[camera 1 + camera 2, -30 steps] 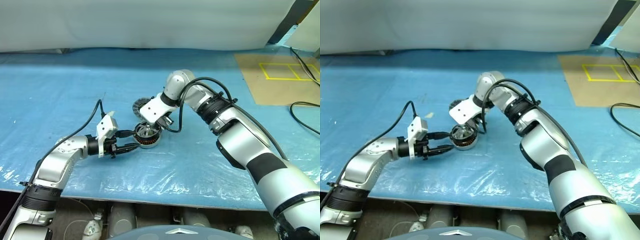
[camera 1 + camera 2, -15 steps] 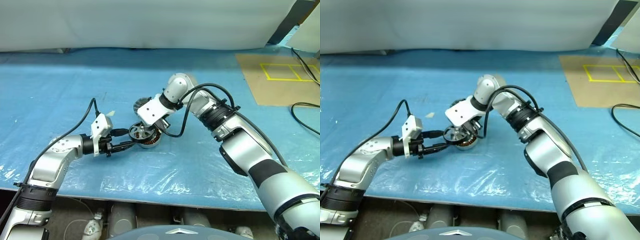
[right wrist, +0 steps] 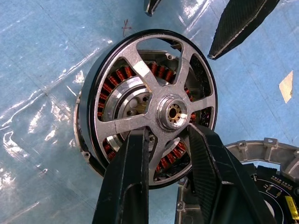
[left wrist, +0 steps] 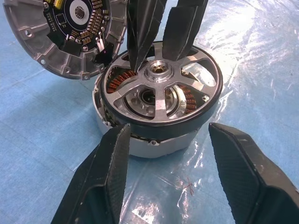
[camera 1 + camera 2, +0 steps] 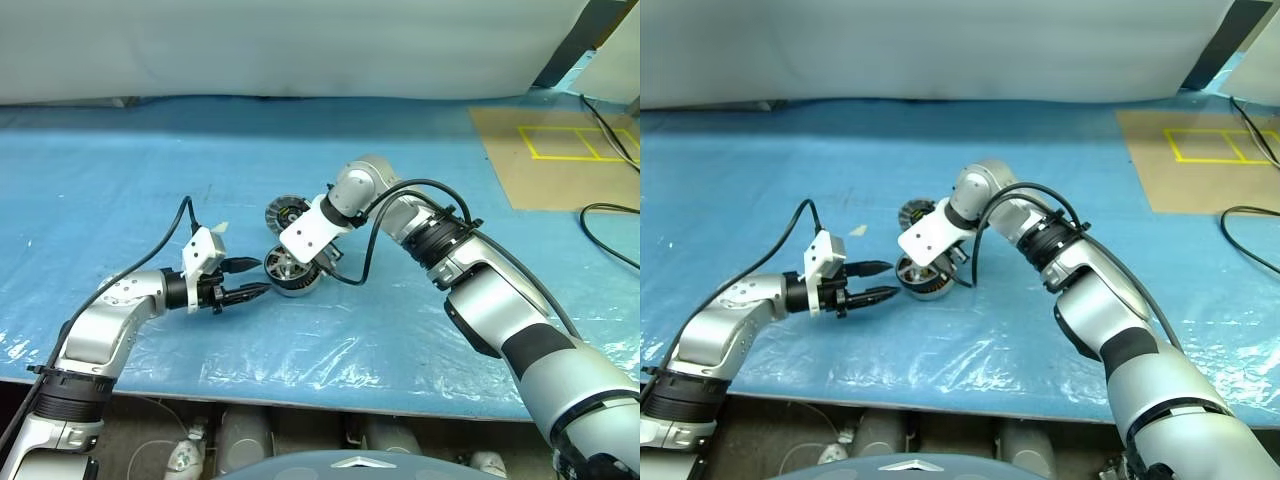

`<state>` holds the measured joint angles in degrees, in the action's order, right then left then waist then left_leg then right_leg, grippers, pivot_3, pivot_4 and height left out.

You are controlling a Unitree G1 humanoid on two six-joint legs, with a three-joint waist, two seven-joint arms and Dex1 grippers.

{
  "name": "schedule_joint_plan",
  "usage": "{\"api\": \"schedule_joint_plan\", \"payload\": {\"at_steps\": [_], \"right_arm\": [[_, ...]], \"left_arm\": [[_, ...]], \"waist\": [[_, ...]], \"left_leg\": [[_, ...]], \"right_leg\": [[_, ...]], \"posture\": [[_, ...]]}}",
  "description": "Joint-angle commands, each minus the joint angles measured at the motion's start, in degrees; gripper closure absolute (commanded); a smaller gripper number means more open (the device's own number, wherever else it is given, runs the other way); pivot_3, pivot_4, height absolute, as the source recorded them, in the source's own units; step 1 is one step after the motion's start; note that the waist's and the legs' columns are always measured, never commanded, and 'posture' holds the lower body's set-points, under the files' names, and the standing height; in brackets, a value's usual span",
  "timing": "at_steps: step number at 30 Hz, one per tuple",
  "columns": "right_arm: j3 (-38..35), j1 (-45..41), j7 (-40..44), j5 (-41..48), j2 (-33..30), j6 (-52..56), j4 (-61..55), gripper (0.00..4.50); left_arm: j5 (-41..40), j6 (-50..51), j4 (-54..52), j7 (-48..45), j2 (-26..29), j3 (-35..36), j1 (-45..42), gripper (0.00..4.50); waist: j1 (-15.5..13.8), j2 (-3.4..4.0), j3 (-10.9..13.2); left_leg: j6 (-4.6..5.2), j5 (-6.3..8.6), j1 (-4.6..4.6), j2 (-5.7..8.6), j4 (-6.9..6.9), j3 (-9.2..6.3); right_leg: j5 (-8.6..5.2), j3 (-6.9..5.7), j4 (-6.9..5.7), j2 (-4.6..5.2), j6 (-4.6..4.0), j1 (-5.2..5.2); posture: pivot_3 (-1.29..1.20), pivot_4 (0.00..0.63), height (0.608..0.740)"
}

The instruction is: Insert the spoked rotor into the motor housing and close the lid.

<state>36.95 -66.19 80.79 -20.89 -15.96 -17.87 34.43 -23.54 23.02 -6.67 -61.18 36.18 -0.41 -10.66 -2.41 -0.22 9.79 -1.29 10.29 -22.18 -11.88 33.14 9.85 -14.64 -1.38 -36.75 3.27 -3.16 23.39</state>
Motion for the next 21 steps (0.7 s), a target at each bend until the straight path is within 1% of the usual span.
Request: {"api": "schedule_joint_plan", "payload": {"at_steps": [1, 12, 17, 21], "right_arm": [[-1.0, -1.6, -0.6, 0.3, -0.1, -0.8, -0.1, 3.61], [-1.3, -3.3, -2.9, -0.1, 0.4, -2.2, 2.7, 3.61], [-0.2, -2.6, -5.1, -2.3, -0.4, -5.4, 3.4, 3.61], [-0.4, -1.5, -3.9, -1.7, -0.6, -5.2, 2.0, 3.61]], "left_arm": [[-0.8, -0.2, -1.7, -0.3, 0.5, 0.4, 0.2, 1.72], [-1.1, 0.4, -2.4, -0.3, 0.6, 0.4, 0.6, 1.72], [-1.0, 0.5, -2.6, -0.1, 0.6, 0.2, 0.8, 1.72], [-1.0, 0.7, -2.7, -0.1, 0.5, 0.2, 0.8, 1.72]], "waist": [[0.0, 0.0, 0.0], [0.0, 0.0, 0.0], [0.0, 0.0, 0.0], [0.0, 0.0, 0.0]], "left_leg": [[0.0, 0.0, 0.0, 0.0, 0.0, 0.0], [0.0, 0.0, 0.0, 0.0, 0.0, 0.0], [0.01, 0.0, 0.0, 0.0, 0.0, 0.0], [0.01, 0.0, 0.0, 0.0, 0.0, 0.0]], "right_leg": [[0.0, 0.0, 0.0, 0.0, 0.0, 0.0], [0.0, 0.0, 0.0, 0.0, 0.0, 0.0], [0.0, 0.0, 0.0, 0.0, 0.0, 0.0], [0.0, 0.0, 0.0, 0.0, 0.0, 0.0]], "posture": [[0.0, 0.15, 0.74], [0.0, 0.15, 0.74], [0.0, 0.15, 0.74], [0.0, 0.15, 0.74]]}}
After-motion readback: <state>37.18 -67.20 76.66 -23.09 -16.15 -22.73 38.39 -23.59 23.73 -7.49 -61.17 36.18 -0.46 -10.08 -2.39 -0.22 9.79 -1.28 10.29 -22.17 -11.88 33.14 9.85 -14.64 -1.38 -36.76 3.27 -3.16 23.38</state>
